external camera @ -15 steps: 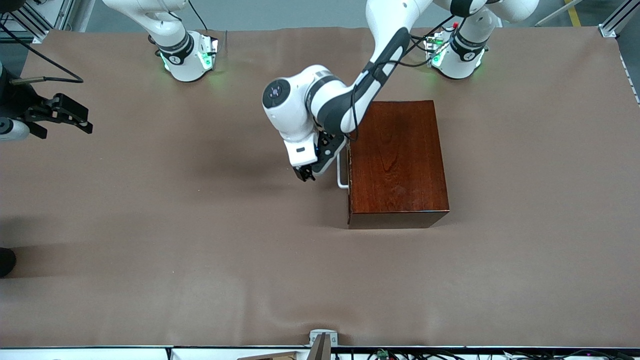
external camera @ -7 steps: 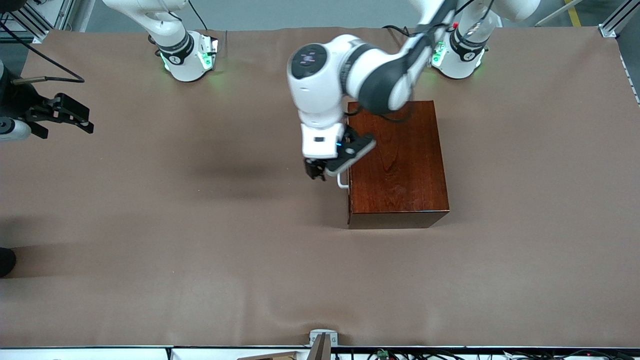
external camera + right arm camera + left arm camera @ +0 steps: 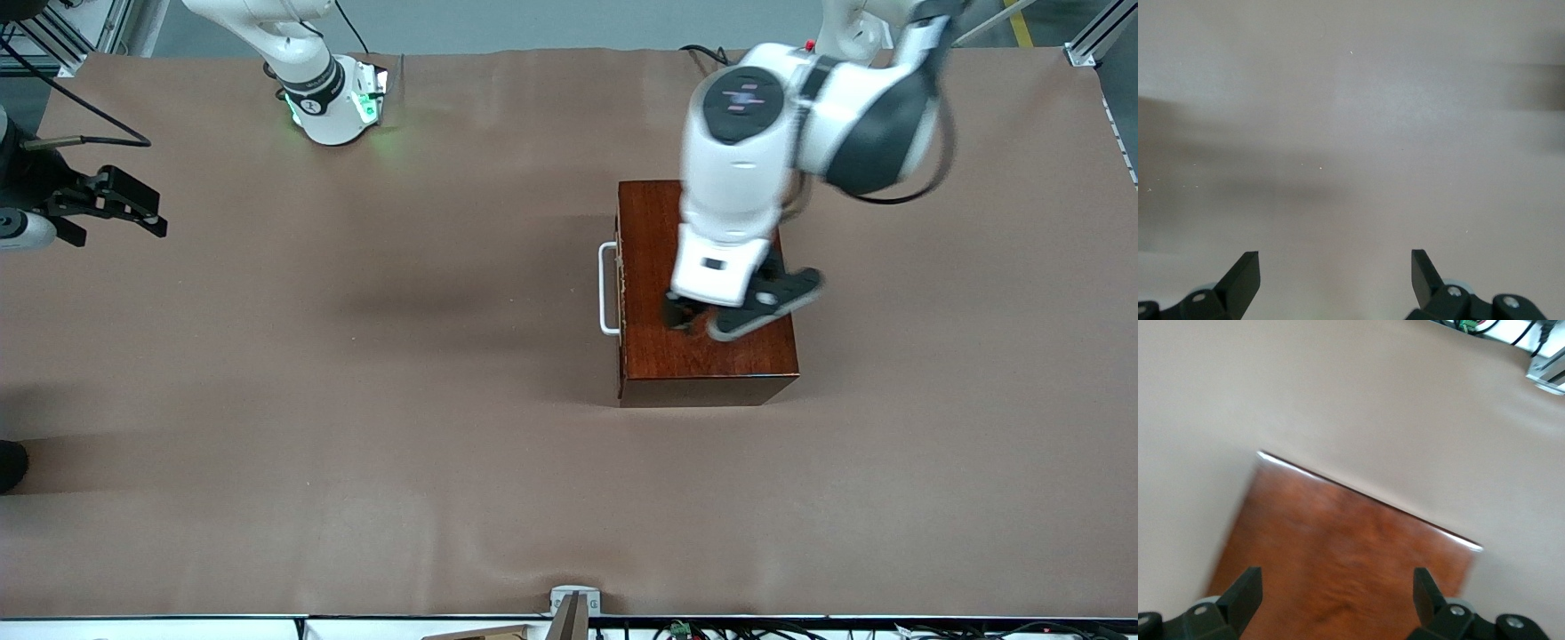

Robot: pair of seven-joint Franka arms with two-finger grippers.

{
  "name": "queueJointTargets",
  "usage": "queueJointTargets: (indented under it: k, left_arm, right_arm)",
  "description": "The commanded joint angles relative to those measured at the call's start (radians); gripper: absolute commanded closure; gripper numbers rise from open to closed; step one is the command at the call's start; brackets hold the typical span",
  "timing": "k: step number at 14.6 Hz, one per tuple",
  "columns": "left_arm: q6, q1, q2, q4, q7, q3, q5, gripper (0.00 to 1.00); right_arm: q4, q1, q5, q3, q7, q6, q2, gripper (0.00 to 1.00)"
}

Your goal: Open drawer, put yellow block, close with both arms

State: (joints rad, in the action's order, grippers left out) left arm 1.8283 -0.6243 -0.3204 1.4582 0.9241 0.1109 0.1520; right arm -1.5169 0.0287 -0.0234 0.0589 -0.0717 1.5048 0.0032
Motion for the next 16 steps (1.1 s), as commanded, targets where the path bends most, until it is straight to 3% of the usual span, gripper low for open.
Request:
queueJointTargets:
  k: [1,6,11,12,15,16]
  left_arm:
    - [0.002,0.118,0.084,0.088,-0.199,-0.014,-0.066,0.00]
    - [-0.046,0.259,0.104,0.079,-0.512,-0.016,-0.081,0.00]
    - [-0.067,0.304,0.155,0.080,-0.692,-0.011,-0.075,0.00]
    - [-0.069,0.337,0.164,0.079,-0.689,-0.043,-0.071,0.00]
    - [-0.070,0.679,0.210,0.115,-0.734,-0.349,-0.075,0.00]
    - [-0.072,0.692,0.237,0.135,-0.743,-0.352,-0.075,0.00]
  right_arm:
    - [0.000,0.010,-0.007,0.009,0.001,-0.008,-0.008,0.00]
    - [0.000,0.008,-0.007,0.009,0.001,-0.008,-0.008,0.00]
    - [-0.003,0.010,-0.007,0.009,0.001,-0.009,-0.008,0.00]
    - [-0.003,0.008,-0.007,0.009,0.001,-0.009,-0.008,0.00]
    - [-0.003,0.008,-0.007,0.009,0.001,-0.008,-0.008,0.00]
    - [-0.003,0.008,-0.007,0.009,0.001,-0.008,-0.008,0.00]
